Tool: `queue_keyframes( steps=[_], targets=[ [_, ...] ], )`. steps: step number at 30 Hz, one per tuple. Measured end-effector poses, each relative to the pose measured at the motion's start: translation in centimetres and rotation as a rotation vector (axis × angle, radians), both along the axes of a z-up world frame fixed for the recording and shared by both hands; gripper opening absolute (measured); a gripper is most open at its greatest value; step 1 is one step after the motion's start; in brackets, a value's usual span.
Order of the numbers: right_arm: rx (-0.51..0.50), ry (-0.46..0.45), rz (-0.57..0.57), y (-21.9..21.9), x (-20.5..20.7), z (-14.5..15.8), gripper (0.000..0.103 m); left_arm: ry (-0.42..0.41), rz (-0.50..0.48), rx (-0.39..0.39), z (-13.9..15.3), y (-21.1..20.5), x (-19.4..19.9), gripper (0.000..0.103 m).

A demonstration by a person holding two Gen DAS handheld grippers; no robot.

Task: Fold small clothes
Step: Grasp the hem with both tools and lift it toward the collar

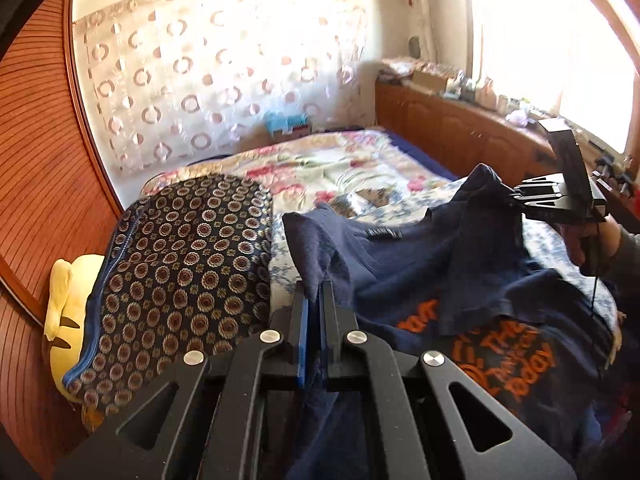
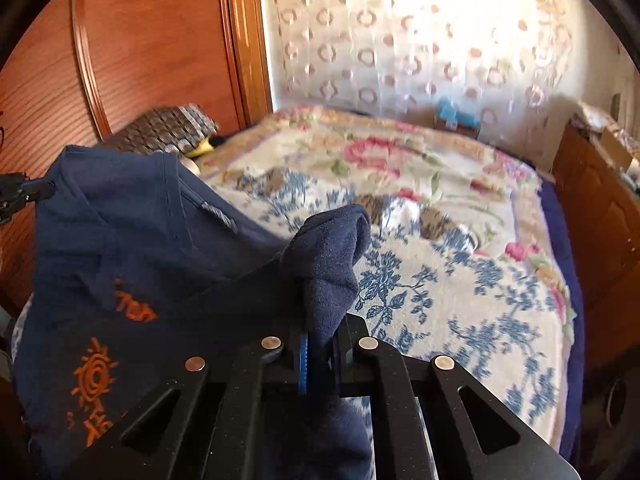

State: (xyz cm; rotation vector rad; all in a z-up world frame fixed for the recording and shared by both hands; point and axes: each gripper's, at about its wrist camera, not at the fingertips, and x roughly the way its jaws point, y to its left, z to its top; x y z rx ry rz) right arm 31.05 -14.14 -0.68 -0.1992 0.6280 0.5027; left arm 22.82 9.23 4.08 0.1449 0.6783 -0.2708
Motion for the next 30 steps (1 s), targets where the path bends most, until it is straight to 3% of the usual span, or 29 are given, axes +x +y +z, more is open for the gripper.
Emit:
queue_keyframes(
  steps=[5,6,14,17,25,30],
  targets=[
    [0.054,-0.073,0.004,-2.4,-6.3,1.6,0.008,-0.043,-0.012,-0.04,0.9,0.5,-5.9,0.005],
    [0.072,-0.087,0.008,-3.7,-9.6,1.4,0.008,-0.05,-0.013,-0.053,0.9,0.9,-7.9,0.005],
    [0.109,-0.047,0.002,-8.6,-20.7,-1.1,0.008,-0.066,0.019,-0.131,-0.7,2.5,-19.3,0.005],
    [0.095,-0.037,0.007,-9.1,-22.1,-0.7,0.008,-0.051,0.042,-0.16,-1.6,2.9,-21.2,0.005],
    [0.041,-0.014,0.062,-9.7,-30.5,1.0,0.008,-0.031,0.061,-0.151,-2.2,3.5,-24.8,0.005],
    [-0.005,0.039,0.052,-9.7,-32.1,-0.9,0.008,0.015,0.066,-0.147,-3.9,3.2,-24.7,0.005]
  ],
)
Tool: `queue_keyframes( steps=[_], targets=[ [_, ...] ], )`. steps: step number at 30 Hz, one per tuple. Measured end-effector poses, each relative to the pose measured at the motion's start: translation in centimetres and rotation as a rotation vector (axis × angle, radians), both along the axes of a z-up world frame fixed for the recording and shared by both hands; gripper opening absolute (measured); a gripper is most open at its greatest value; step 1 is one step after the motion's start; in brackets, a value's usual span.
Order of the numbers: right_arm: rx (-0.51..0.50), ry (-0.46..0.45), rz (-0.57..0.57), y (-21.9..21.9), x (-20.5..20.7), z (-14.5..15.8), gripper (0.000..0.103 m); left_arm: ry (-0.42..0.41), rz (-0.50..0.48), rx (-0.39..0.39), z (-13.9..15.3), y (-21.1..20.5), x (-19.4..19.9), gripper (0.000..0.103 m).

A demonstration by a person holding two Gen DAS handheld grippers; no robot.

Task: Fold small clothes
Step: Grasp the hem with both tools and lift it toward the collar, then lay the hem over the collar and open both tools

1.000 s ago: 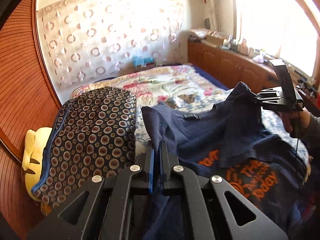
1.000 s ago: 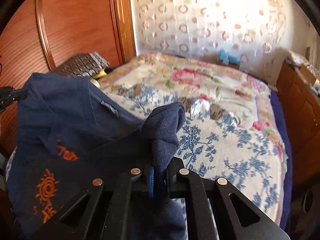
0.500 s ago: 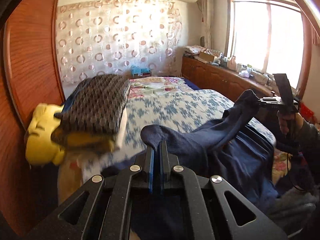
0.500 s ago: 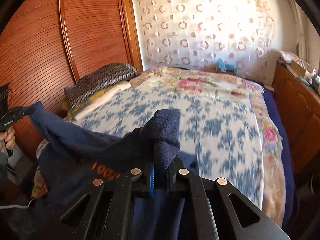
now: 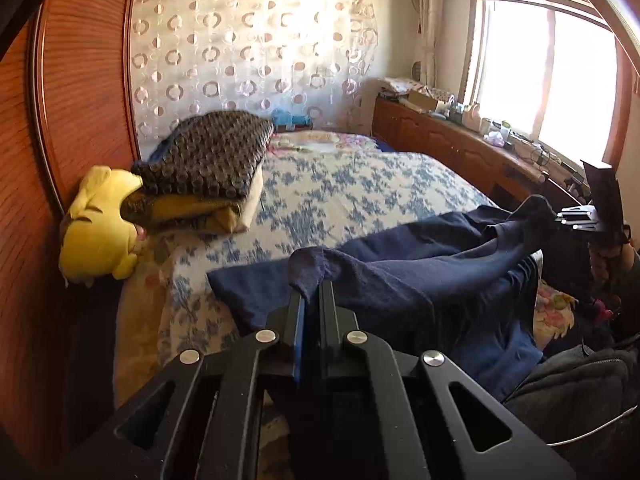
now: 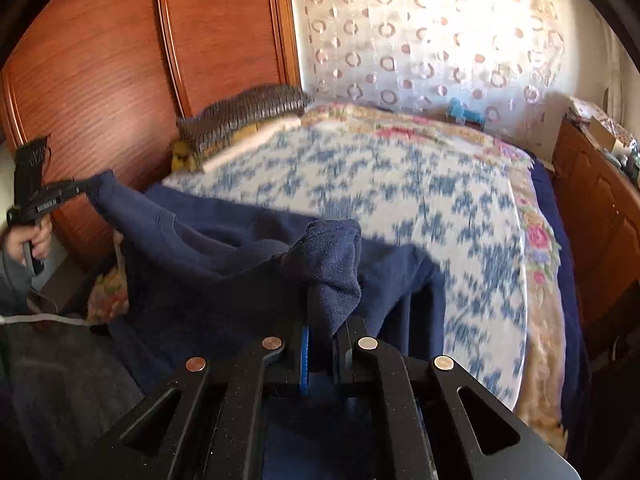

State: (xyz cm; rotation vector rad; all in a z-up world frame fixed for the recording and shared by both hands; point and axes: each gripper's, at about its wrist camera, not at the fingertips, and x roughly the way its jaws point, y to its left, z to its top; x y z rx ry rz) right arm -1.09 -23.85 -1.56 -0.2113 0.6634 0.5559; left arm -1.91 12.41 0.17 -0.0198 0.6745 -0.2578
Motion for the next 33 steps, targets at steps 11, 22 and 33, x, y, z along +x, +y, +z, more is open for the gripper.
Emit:
queue_keyframes(
  steps=[11,22,33],
  targets=[
    [-0.008,0.049,-0.01,0.9,0.4,0.0,0.008,-0.012,0.0,0.053,-0.1,-0.9,-0.3,0.045],
    [-0.021,0.039,-0.017,0.1,0.3,-0.4,0.015,0.008,0.038,0.054,-1.5,-0.4,1.8,0.08],
    [-0.033,-0.038,-0.083,-1.6,-0.1,1.7,0.042,0.081,0.116,0.045,-5.1,1.6,7.5,0.08]
  ],
)
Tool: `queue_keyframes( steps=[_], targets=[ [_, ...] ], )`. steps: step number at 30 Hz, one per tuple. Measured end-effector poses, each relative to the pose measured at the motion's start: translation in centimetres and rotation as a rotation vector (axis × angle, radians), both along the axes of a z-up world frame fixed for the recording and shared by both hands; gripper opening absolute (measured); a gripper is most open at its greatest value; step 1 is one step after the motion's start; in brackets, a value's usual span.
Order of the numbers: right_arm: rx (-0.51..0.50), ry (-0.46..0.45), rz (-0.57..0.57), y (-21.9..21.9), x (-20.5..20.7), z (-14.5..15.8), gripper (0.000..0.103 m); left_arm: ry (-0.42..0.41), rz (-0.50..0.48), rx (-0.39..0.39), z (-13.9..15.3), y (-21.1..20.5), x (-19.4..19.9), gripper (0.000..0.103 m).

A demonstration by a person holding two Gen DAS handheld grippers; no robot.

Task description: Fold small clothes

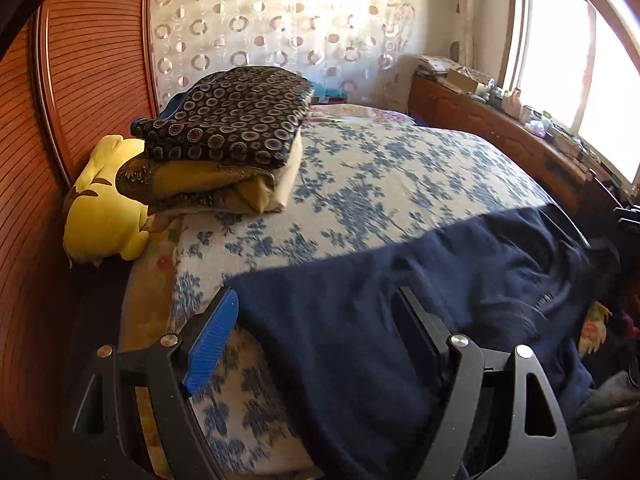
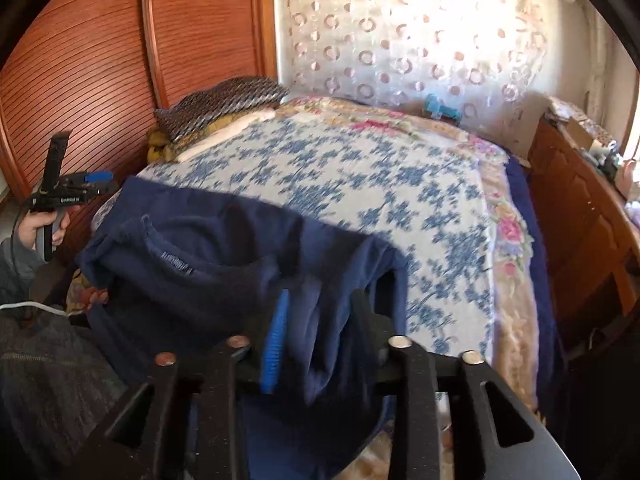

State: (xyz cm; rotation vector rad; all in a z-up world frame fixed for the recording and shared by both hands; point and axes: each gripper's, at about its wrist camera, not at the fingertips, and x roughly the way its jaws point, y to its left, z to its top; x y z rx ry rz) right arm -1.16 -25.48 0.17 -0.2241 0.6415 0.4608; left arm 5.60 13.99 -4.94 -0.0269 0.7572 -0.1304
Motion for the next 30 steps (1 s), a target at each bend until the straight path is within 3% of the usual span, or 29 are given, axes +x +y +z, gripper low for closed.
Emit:
queue_keyframes(
  steps=[8,13,17,24,30],
  targets=[
    [0.062,0.011,-0.08,0.4,4.5,-2.4,0.044,0.03,0.039,0.013,-1.5,0.6,3.1,0.08],
    [0.03,0.021,-0.096,1.7,7.0,-3.7,0.044,0.057,0.045,0.029,-2.8,0.6,4.0,0.08],
    [-0.016,0.043,-0.139,2.4,10.7,-5.3,0.06,0.091,0.057,0.029,-4.0,1.1,4.7,0.08],
    [0.013,0.122,-0.179,2.0,15.0,-7.9,0.06,0.106,0.061,0.004,-4.6,1.7,4.8,0.08],
    [0.036,0.126,-0.185,1.9,15.8,-8.5,0.068,0.095,0.074,0.011,-4.6,1.8,4.4,0.076]
  ],
)
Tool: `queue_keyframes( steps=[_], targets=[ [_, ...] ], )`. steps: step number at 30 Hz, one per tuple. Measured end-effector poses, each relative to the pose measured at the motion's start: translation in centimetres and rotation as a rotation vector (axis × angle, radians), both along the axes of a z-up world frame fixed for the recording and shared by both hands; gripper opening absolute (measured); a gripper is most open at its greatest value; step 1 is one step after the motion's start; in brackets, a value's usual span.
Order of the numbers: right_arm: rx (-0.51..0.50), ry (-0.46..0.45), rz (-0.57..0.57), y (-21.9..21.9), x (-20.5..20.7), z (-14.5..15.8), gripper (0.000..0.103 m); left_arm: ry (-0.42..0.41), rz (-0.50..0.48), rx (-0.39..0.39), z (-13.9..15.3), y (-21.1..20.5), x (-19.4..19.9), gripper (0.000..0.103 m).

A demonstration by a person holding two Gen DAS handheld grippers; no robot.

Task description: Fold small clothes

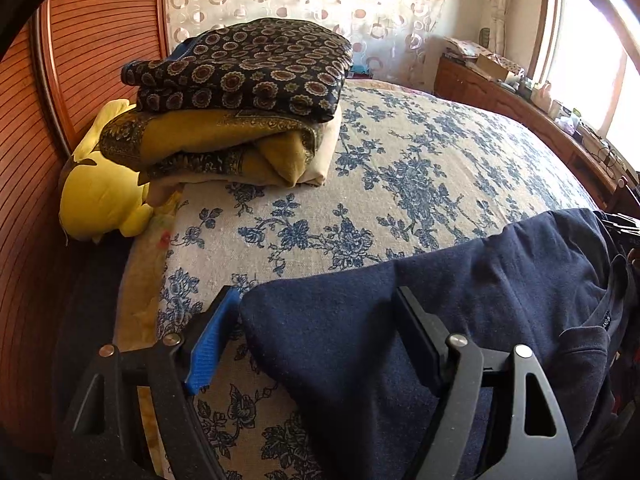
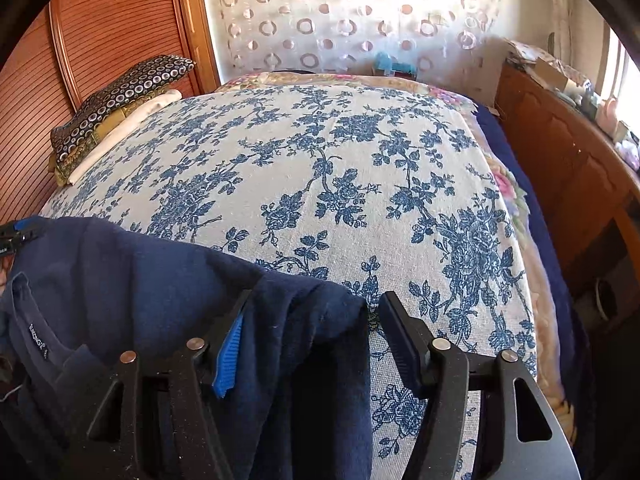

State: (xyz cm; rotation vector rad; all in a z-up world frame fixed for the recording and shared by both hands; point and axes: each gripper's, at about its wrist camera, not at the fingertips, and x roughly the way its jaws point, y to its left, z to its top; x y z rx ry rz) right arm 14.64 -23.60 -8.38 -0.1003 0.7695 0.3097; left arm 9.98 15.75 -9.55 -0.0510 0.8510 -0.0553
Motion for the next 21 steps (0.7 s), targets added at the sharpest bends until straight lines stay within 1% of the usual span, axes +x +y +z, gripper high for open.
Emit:
queue_keyframes(
  steps=[5,8,10,11,13,14,15,16,17,18,19,20,21],
  targets=[
    [-0.003,-0.005,-0.008,-0.2,0.1,-0.1,0.074,-0.005,0.0,-0.012,0.1,0.2,-0.6,0.068],
    [-0.003,-0.007,-0.012,-0.3,-0.8,-0.1,0.074,-0.007,-0.004,-0.019,0.1,0.0,-0.7,0.059],
    [-0.001,-0.012,0.002,-0.2,-1.1,-0.1,0.074,-0.009,-0.01,-0.023,0.2,-0.2,-0.9,0.05],
    [-0.002,-0.016,0.013,-0.1,-1.3,-0.2,0.074,-0.011,-0.014,-0.025,0.2,-0.3,-1.0,0.049],
    [-0.003,-0.017,0.022,-0.1,-1.5,-0.2,0.072,-0.014,-0.019,-0.033,0.2,-0.5,-1.1,0.038],
    [0.002,-0.022,0.041,0.1,-2.0,-0.2,0.065,-0.015,-0.023,-0.038,0.2,-0.5,-1.2,0.034],
    [0.006,-0.023,0.053,0.2,-2.2,-0.2,0.061,-0.014,-0.033,-0.054,0.3,-0.6,-1.2,0.024],
    [0.006,-0.023,0.053,0.2,-2.2,-0.2,0.052,-0.013,-0.043,-0.067,0.3,-0.6,-1.3,0.016],
    [0.01,-0.023,0.06,0.1,-2.4,-0.2,0.042,-0.013,-0.05,-0.074,0.3,-0.8,-1.3,0.014],
    [0.02,-0.02,0.072,0.1,-2.6,-0.2,0.036,-0.014,-0.059,-0.07,0.4,-1.0,-1.5,0.012],
    [0.034,-0.015,0.084,0.0,-2.7,-0.2,0.026,-0.022,-0.066,-0.063,0.6,-1.4,-1.7,0.011],
    [0.043,-0.015,0.075,-0.1,-2.9,-0.2,0.021,-0.036,-0.073,-0.062,1.1,-1.7,-2.0,0.011],
    [0.05,-0.018,0.061,-0.3,-3.2,-0.2,0.018,-0.048,-0.081,-0.069,1.5,-1.9,-2.4,0.011]
  ],
)
